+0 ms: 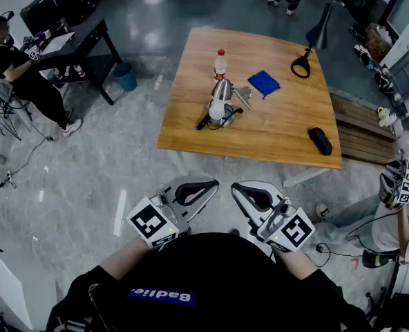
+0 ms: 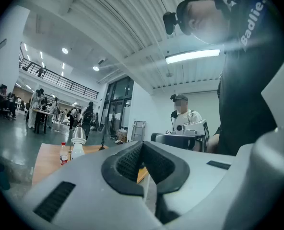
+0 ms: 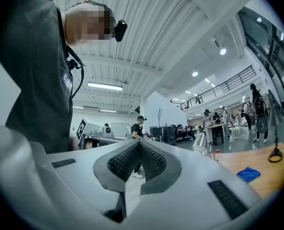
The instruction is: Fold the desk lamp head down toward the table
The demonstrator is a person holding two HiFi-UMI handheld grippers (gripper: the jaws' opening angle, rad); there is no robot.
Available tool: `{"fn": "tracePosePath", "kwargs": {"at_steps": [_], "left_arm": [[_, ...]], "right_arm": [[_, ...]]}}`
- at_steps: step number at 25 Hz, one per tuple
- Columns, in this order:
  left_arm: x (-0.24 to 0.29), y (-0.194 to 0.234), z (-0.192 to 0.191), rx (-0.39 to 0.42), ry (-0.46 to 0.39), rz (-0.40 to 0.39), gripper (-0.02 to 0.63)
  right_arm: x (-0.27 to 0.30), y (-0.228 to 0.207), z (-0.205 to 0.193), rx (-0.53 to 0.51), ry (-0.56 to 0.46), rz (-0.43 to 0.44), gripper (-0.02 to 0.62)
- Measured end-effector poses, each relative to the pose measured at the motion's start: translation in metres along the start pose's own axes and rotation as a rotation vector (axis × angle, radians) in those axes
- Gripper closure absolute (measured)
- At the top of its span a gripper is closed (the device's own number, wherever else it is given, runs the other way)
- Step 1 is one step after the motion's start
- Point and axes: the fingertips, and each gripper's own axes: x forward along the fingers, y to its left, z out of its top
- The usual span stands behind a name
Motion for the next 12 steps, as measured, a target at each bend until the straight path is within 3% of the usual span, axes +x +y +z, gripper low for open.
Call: {"fn": "tracePosePath", "kwargs": {"at_steps": [12], "left_arm": [[-0.0051, -0.0073, -0.0032, -0.001, 0.004, -0.001, 0.598]], "right_arm": [[-0.0034, 0.0056, -0.0017, 0.003, 0.006, -0.002, 0.591]]}}
